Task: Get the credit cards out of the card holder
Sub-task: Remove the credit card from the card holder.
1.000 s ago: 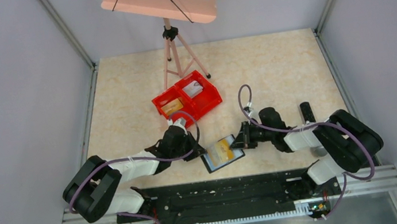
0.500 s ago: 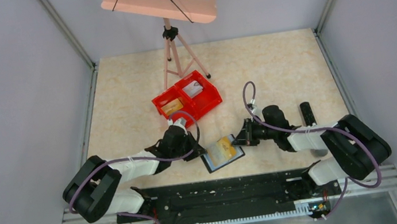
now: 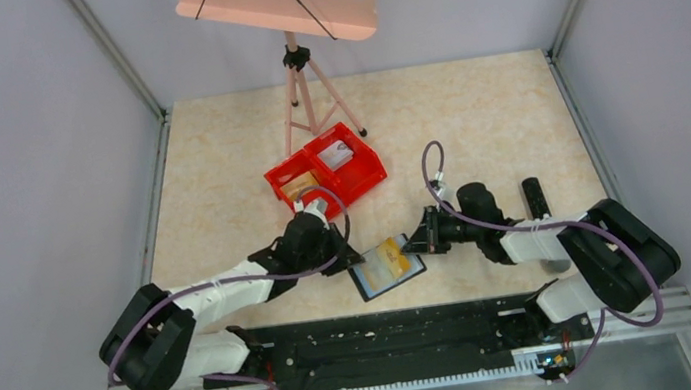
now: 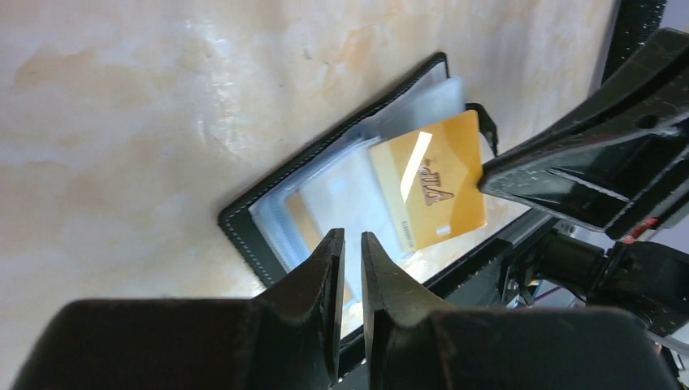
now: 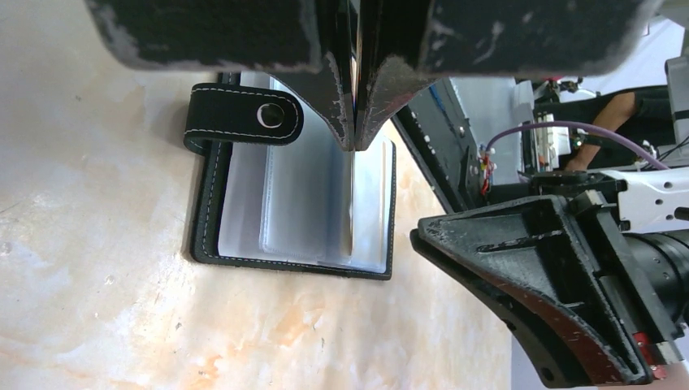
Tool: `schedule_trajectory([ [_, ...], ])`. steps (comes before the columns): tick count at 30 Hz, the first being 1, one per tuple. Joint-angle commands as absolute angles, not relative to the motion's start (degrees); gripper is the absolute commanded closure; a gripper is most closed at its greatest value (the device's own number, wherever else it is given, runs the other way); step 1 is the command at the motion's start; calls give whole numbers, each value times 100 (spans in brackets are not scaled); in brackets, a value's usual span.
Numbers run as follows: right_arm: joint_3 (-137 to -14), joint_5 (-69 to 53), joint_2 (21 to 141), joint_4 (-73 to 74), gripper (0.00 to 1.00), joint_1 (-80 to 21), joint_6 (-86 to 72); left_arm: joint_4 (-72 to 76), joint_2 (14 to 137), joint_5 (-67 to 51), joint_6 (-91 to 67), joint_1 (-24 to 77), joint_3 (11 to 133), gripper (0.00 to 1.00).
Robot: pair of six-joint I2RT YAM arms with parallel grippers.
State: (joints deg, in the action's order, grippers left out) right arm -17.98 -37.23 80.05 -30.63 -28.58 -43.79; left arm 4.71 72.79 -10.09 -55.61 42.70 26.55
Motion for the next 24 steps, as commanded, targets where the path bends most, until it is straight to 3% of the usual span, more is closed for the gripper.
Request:
schedule_trajectory([
  [1,-1786,-3796,8055,-3343,100,-2778,-4400,669,7303,-1095,-5572,4399,2925,81],
  [16,-1708,-3996,8429,-3832,100,-2780,-4645,1499,8498,-1481,-5695,4566,3062,82],
  [24,-1688,-4162,8830,-4429,90,-2801,-4900,1538,8560,-1431,-5748,4590,2981,82],
])
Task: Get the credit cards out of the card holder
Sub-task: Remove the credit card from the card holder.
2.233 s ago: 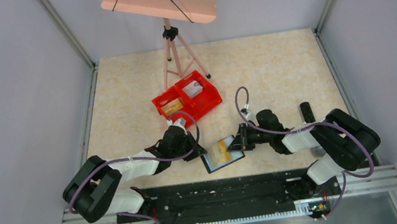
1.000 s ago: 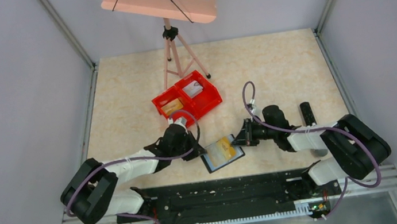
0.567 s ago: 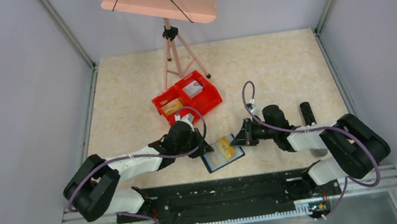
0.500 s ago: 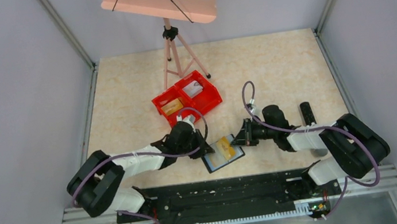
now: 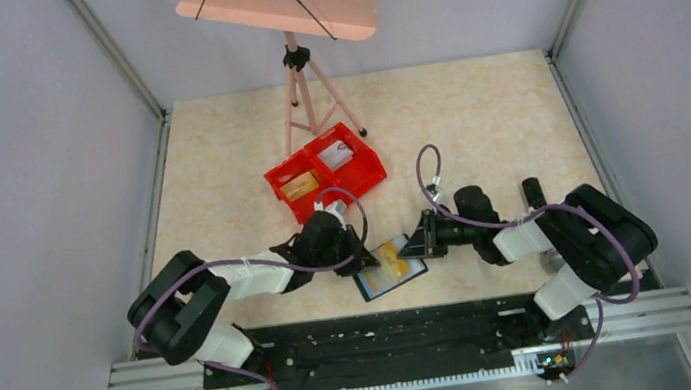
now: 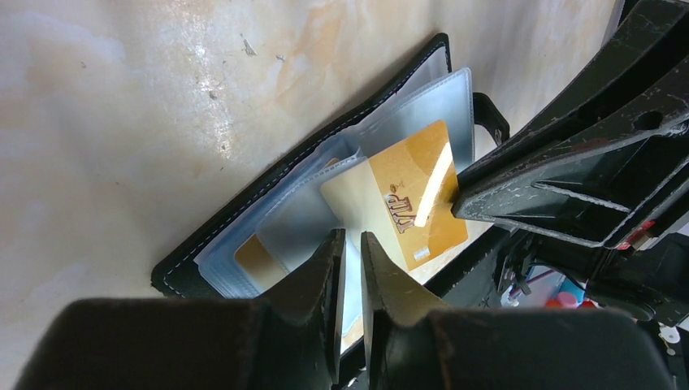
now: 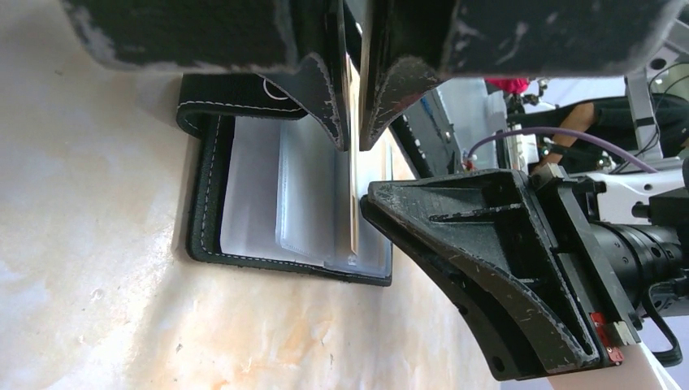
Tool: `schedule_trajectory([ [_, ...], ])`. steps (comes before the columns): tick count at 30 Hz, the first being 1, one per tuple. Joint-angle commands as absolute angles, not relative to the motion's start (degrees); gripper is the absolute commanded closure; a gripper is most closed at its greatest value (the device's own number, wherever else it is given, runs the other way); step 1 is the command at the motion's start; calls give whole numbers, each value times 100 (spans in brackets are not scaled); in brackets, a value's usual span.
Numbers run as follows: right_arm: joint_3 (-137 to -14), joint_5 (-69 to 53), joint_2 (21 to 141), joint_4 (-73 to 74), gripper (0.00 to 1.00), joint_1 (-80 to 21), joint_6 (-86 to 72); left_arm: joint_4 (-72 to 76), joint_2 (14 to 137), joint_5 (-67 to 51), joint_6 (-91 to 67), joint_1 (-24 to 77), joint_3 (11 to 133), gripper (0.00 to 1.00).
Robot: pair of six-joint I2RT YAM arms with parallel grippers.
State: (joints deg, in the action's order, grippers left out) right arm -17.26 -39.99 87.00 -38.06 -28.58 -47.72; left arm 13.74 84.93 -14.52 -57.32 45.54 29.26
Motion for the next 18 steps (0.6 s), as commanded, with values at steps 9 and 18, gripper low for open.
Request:
schedule_trajectory([
  [9,-1745,-4048,8866,-4396,100,-2922,-4901,1437,8525,-1389,-5727,4597,2996,82],
  [18,-1825,-3279,7666,-2886,100,-2749,-4578,1027,8158,-1340,-5584,4599,3148,81],
])
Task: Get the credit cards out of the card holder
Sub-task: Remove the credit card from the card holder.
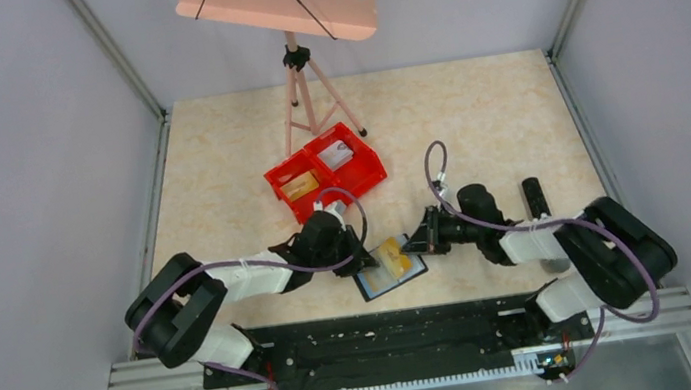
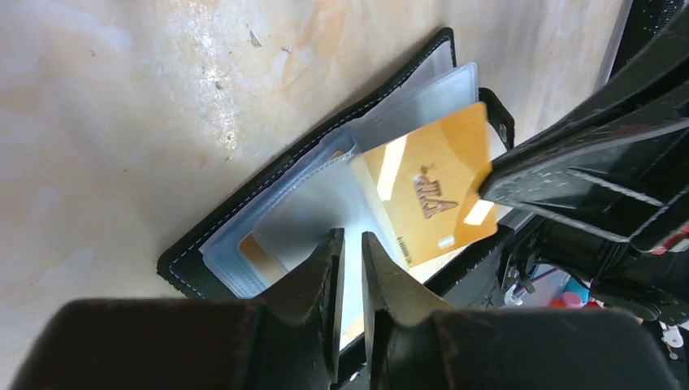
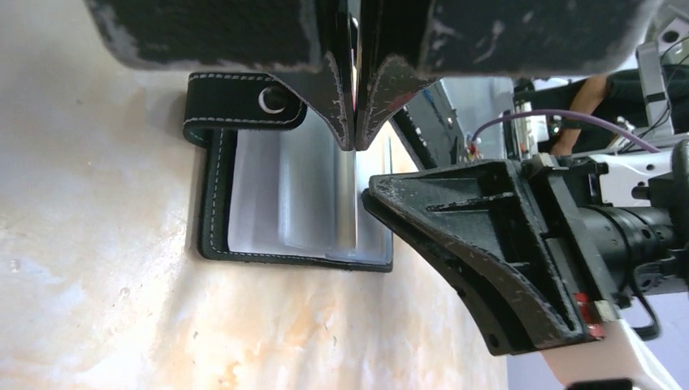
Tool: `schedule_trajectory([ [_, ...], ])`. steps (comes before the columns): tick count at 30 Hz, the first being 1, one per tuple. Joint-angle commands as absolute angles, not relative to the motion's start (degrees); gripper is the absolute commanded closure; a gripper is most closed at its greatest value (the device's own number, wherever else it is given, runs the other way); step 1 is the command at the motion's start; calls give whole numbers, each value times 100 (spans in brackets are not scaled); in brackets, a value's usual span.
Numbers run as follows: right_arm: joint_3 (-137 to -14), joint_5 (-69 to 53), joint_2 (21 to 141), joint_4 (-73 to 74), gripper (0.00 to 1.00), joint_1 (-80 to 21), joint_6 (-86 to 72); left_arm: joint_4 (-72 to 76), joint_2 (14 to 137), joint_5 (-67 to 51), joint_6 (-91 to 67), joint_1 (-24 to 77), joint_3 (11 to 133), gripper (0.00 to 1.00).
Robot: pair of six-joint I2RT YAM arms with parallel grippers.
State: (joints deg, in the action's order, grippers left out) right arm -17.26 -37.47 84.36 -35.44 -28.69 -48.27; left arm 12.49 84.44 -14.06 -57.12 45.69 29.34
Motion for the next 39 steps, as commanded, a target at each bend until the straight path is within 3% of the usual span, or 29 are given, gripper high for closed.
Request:
schedule_trajectory([
  [1,-1854,-3153,7435,-2528,100,-2717,-4546,971,8067,-1352,-5575,4601,3192,79],
  [7,-1949,-2428,5990,-1534,100,-2682,-4684,674,7619,-1353,-5608,4597,3494,68],
  [15,-1556,-2856,5139,-2695,100,-2681,-5584,992,7254,-1699,-5706,4597,3603,54],
  [33,-864,-2898,4779,-4202,100,-2694,-6571,3404,7421,-2624,-6620,4608,3052,54],
  [39,-768,-2836,4668,-4254,100,-2689,-6684,3329,7352,-2462,-6604,4621,2984,54],
])
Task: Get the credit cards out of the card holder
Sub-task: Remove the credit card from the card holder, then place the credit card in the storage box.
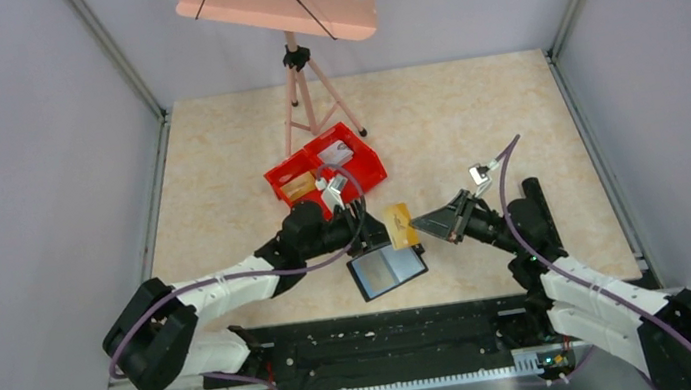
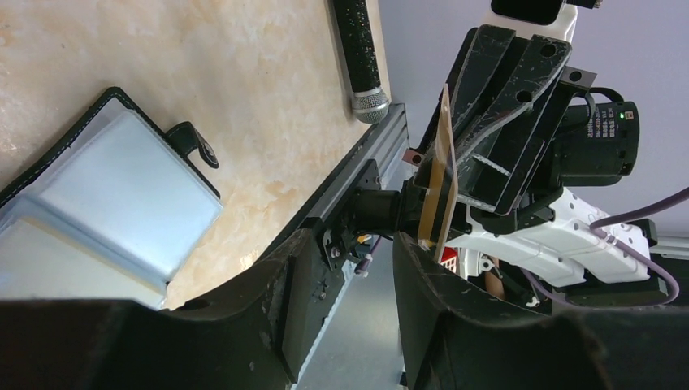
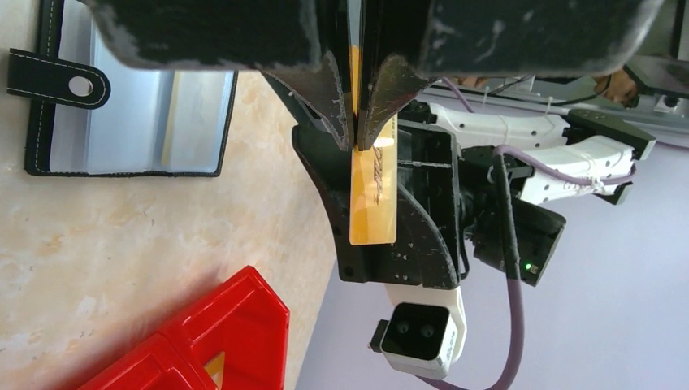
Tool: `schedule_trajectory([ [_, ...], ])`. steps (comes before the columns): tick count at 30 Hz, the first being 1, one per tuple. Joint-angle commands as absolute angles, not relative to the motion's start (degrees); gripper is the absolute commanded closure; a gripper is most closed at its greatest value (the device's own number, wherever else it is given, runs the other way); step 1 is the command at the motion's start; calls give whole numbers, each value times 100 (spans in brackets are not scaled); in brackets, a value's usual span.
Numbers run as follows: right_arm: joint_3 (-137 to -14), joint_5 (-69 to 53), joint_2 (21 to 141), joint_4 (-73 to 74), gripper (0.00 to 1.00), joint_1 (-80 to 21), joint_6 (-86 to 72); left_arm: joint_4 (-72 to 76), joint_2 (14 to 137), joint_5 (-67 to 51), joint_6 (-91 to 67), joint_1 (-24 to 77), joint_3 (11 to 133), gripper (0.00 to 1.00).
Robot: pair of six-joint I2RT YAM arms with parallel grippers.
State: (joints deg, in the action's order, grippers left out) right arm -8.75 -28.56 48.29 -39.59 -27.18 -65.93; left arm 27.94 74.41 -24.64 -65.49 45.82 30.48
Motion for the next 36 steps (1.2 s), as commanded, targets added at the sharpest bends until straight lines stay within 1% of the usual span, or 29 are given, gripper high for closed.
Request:
schedule_trajectory([
  [1,-758,-2819,4617,-4245,100,-2689,-6707,3259,7304,-2367,-6600,4613,2939,54],
  [7,-848,-2692,4319,-3908,100,-2691,-6722,2713,6733,-1637,-6562,4608,2617,54],
  [12,-944,-2615,4204,-3741,100,-2689,-6726,2369,6152,-1219,-6475,4610,2576,53],
  [17,-920,-2474,4193,-3767,100,-2691,-6846,2700,5832,-1249,-6446,4606,2430,52],
  [22,-914,-2335,4196,-3946,100,-2690,-7031,2910,6026,-1537,-6355,4605,2478,51],
  [29,-961,-2327,4253,-4037,100,-2697,-7116,3625,6507,-2022,-6473,4634,2549,50],
  [36,-848,-2294,4427,-4290,100,-2699,-7207,3721,6757,-2102,-6424,4740,2655,50],
])
